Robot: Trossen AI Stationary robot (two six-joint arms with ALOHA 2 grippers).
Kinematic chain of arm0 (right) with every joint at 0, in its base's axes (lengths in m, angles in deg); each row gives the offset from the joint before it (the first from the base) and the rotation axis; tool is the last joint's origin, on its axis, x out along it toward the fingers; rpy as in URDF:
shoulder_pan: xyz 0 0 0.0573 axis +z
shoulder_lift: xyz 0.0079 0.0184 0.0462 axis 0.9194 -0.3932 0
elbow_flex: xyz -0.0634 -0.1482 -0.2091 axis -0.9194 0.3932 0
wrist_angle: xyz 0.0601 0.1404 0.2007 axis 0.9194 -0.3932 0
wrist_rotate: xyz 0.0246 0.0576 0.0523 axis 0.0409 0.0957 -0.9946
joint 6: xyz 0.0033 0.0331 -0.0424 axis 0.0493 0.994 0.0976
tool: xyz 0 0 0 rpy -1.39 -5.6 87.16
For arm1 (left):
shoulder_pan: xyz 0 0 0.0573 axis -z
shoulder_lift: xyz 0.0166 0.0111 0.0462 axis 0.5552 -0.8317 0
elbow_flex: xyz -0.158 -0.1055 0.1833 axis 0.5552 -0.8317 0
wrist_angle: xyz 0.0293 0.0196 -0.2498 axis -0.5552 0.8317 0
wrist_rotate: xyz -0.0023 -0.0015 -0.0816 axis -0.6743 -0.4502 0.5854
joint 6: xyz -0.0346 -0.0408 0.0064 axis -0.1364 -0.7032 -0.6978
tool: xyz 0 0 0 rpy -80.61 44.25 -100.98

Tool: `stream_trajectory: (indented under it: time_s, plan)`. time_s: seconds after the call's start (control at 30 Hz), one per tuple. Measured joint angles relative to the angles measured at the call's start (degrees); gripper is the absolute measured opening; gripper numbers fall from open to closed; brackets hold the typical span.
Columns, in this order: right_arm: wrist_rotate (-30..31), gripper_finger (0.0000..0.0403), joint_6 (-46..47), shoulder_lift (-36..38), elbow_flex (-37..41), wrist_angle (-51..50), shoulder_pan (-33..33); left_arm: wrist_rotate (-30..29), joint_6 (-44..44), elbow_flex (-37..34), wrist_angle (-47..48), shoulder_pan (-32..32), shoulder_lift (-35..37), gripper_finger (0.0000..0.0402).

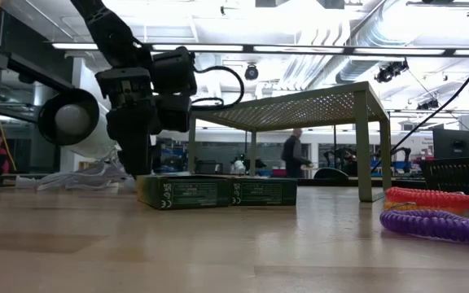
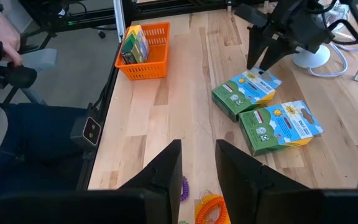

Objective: Pick & Place Office Desk Supplies
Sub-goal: Put the left crayon box into the orange bin

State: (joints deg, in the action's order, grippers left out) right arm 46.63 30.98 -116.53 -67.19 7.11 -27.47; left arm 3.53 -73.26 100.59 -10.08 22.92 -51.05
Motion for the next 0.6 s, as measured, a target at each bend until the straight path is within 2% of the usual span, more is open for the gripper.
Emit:
stream_trajectory:
  time_s: [0.17, 0.6]
  plan:
    - [0.0, 0.0086, 0.0, -0.01, -0.01, 0.22, 0.02, 3.38, -1.0, 0.0, -2.84, 0.02, -2.44, 0.0144]
    - [0.0, 0.0086, 0.0, 0.0, -0.01, 0.9, 0.02, 3.62, -0.85, 0.0, -3.97, -0.68, -2.42, 0.0144]
